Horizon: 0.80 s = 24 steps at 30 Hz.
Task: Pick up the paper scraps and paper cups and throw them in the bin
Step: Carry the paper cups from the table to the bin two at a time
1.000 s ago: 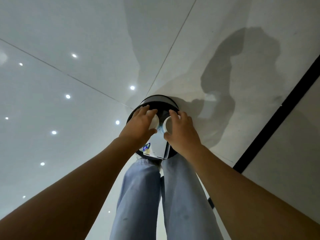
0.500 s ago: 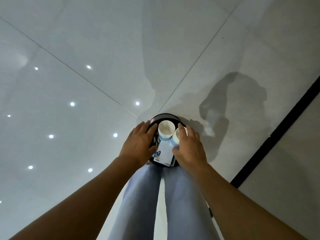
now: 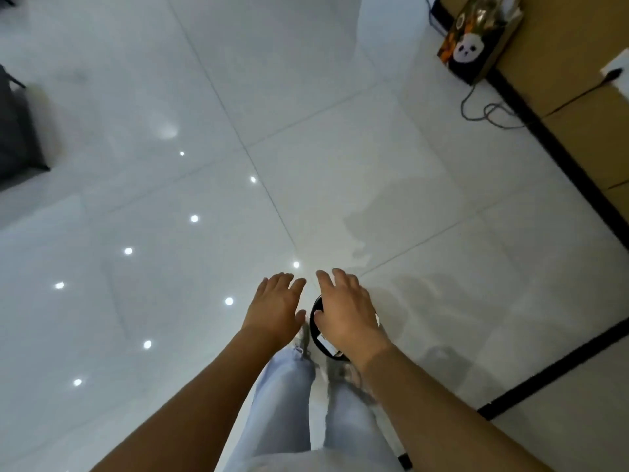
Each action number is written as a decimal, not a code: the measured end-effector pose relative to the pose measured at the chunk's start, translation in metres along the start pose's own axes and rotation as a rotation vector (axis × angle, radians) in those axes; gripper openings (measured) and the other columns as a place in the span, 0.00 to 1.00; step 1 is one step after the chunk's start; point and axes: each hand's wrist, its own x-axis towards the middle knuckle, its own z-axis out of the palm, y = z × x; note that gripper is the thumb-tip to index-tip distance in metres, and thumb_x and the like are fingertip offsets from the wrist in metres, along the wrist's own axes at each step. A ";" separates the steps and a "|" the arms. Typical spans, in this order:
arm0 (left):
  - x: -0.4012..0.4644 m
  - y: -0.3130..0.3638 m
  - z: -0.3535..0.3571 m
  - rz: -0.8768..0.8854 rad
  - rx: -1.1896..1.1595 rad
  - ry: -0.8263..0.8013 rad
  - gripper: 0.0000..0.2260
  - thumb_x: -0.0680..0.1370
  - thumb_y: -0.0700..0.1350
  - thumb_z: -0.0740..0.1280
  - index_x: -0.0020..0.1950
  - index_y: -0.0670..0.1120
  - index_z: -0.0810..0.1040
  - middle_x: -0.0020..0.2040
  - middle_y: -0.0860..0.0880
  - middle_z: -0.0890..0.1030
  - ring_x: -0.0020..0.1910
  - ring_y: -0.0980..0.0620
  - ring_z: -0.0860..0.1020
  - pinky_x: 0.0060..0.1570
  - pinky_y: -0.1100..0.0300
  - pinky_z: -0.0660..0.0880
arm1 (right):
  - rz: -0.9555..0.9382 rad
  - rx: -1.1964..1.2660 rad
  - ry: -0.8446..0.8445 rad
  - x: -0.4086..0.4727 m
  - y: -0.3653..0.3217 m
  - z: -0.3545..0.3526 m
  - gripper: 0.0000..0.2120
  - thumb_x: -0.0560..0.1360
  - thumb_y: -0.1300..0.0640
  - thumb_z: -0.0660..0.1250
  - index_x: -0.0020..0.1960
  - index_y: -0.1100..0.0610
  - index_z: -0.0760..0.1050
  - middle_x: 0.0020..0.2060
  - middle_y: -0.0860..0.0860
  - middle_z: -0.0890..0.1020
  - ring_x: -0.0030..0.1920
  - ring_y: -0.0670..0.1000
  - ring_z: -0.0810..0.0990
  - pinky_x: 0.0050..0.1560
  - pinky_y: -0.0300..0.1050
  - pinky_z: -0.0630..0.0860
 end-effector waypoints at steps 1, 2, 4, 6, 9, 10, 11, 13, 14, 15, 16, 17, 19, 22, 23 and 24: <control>-0.014 -0.002 -0.005 -0.028 -0.007 0.016 0.26 0.79 0.52 0.61 0.75 0.49 0.58 0.75 0.47 0.62 0.74 0.48 0.58 0.74 0.54 0.53 | -0.024 -0.020 -0.004 -0.007 -0.009 -0.005 0.30 0.78 0.55 0.63 0.75 0.52 0.55 0.73 0.54 0.62 0.71 0.57 0.61 0.70 0.52 0.64; -0.030 -0.007 -0.011 -0.073 -0.021 0.044 0.26 0.79 0.52 0.61 0.75 0.49 0.59 0.74 0.47 0.62 0.74 0.48 0.58 0.74 0.54 0.53 | -0.061 -0.046 -0.010 -0.014 -0.022 -0.010 0.29 0.78 0.55 0.63 0.75 0.52 0.55 0.73 0.54 0.62 0.71 0.57 0.62 0.70 0.52 0.64; -0.061 -0.018 -0.023 -0.163 -0.053 0.089 0.25 0.79 0.52 0.61 0.75 0.49 0.59 0.74 0.47 0.62 0.74 0.48 0.58 0.74 0.53 0.53 | -0.138 -0.105 -0.029 -0.027 -0.049 -0.017 0.29 0.78 0.54 0.63 0.75 0.52 0.55 0.72 0.54 0.62 0.70 0.56 0.63 0.68 0.51 0.65; -0.086 -0.029 -0.032 -0.246 -0.097 0.116 0.26 0.79 0.52 0.61 0.75 0.49 0.59 0.74 0.47 0.62 0.74 0.48 0.57 0.74 0.51 0.53 | -0.206 -0.151 -0.040 -0.037 -0.074 -0.020 0.29 0.78 0.54 0.63 0.75 0.52 0.55 0.71 0.54 0.63 0.69 0.56 0.64 0.66 0.50 0.67; -0.133 -0.057 -0.044 -0.386 -0.175 0.175 0.26 0.79 0.52 0.61 0.75 0.49 0.59 0.74 0.47 0.62 0.74 0.48 0.58 0.74 0.50 0.55 | -0.330 -0.238 -0.066 -0.049 -0.127 -0.024 0.29 0.77 0.53 0.63 0.75 0.51 0.55 0.71 0.54 0.64 0.69 0.56 0.64 0.65 0.50 0.68; -0.146 -0.067 -0.047 -0.426 -0.200 0.197 0.26 0.79 0.52 0.61 0.75 0.49 0.59 0.74 0.47 0.62 0.74 0.48 0.58 0.73 0.50 0.55 | -0.365 -0.261 -0.076 -0.051 -0.145 -0.024 0.30 0.77 0.53 0.63 0.75 0.51 0.55 0.71 0.54 0.63 0.69 0.56 0.64 0.65 0.49 0.68; -0.158 -0.077 -0.050 -0.460 -0.221 0.212 0.26 0.79 0.52 0.61 0.75 0.49 0.60 0.74 0.47 0.63 0.74 0.48 0.58 0.73 0.50 0.55 | -0.395 -0.284 -0.080 -0.053 -0.162 -0.024 0.30 0.77 0.54 0.63 0.75 0.51 0.55 0.71 0.54 0.63 0.69 0.56 0.65 0.65 0.49 0.68; -0.189 -0.106 -0.053 -0.550 -0.274 0.259 0.25 0.79 0.52 0.61 0.74 0.49 0.60 0.73 0.47 0.64 0.73 0.48 0.60 0.72 0.51 0.57 | -0.478 -0.350 -0.084 -0.056 -0.206 -0.021 0.30 0.77 0.54 0.64 0.75 0.52 0.56 0.71 0.54 0.64 0.68 0.56 0.66 0.63 0.49 0.69; -0.206 -0.124 -0.054 -0.594 -0.302 0.286 0.25 0.79 0.52 0.61 0.74 0.49 0.61 0.73 0.48 0.65 0.72 0.48 0.61 0.72 0.52 0.59 | -0.519 -0.387 -0.082 -0.056 -0.231 -0.018 0.30 0.77 0.54 0.64 0.75 0.52 0.56 0.71 0.54 0.65 0.67 0.56 0.66 0.63 0.48 0.70; -0.221 -0.140 -0.055 -0.633 -0.329 0.308 0.25 0.79 0.52 0.61 0.74 0.49 0.61 0.72 0.48 0.66 0.71 0.48 0.62 0.71 0.53 0.60 | -0.552 -0.410 -0.083 -0.057 -0.255 -0.014 0.30 0.77 0.54 0.64 0.75 0.52 0.56 0.71 0.54 0.65 0.67 0.56 0.67 0.62 0.48 0.70; -0.234 -0.156 -0.056 -0.664 -0.352 0.318 0.24 0.79 0.52 0.61 0.74 0.49 0.61 0.72 0.48 0.66 0.71 0.48 0.63 0.71 0.53 0.60 | -0.577 -0.430 -0.083 -0.058 -0.276 -0.009 0.29 0.77 0.54 0.64 0.75 0.52 0.56 0.70 0.54 0.65 0.67 0.56 0.67 0.62 0.48 0.70; -0.251 -0.177 -0.055 -0.701 -0.375 0.338 0.24 0.79 0.52 0.61 0.74 0.49 0.62 0.71 0.48 0.66 0.71 0.48 0.63 0.70 0.53 0.61 | -0.614 -0.448 -0.082 -0.059 -0.303 -0.002 0.29 0.77 0.54 0.64 0.75 0.52 0.56 0.70 0.54 0.66 0.67 0.56 0.67 0.62 0.47 0.70; -0.284 -0.217 -0.051 -0.764 -0.406 0.358 0.24 0.79 0.52 0.61 0.73 0.49 0.62 0.71 0.48 0.66 0.70 0.48 0.63 0.70 0.53 0.61 | -0.678 -0.482 -0.089 -0.062 -0.356 0.016 0.30 0.77 0.54 0.64 0.75 0.52 0.56 0.70 0.54 0.66 0.67 0.55 0.67 0.62 0.47 0.70; -0.331 -0.276 -0.048 -0.832 -0.440 0.373 0.24 0.79 0.52 0.61 0.74 0.49 0.62 0.71 0.48 0.66 0.70 0.48 0.64 0.70 0.53 0.61 | -0.750 -0.500 -0.115 -0.069 -0.433 0.045 0.31 0.77 0.54 0.64 0.76 0.52 0.55 0.71 0.54 0.65 0.67 0.55 0.67 0.63 0.47 0.69; -0.347 -0.295 -0.047 -0.853 -0.451 0.371 0.24 0.79 0.52 0.61 0.74 0.48 0.62 0.71 0.48 0.66 0.70 0.48 0.64 0.70 0.53 0.62 | -0.774 -0.512 -0.129 -0.072 -0.456 0.054 0.31 0.77 0.54 0.64 0.76 0.52 0.55 0.71 0.54 0.64 0.68 0.55 0.66 0.64 0.47 0.69; -0.363 -0.315 -0.045 -0.870 -0.462 0.371 0.24 0.79 0.52 0.61 0.74 0.48 0.62 0.71 0.48 0.67 0.70 0.48 0.64 0.70 0.53 0.62 | -0.799 -0.518 -0.139 -0.075 -0.482 0.065 0.31 0.77 0.54 0.64 0.76 0.52 0.55 0.72 0.53 0.64 0.68 0.55 0.66 0.64 0.47 0.69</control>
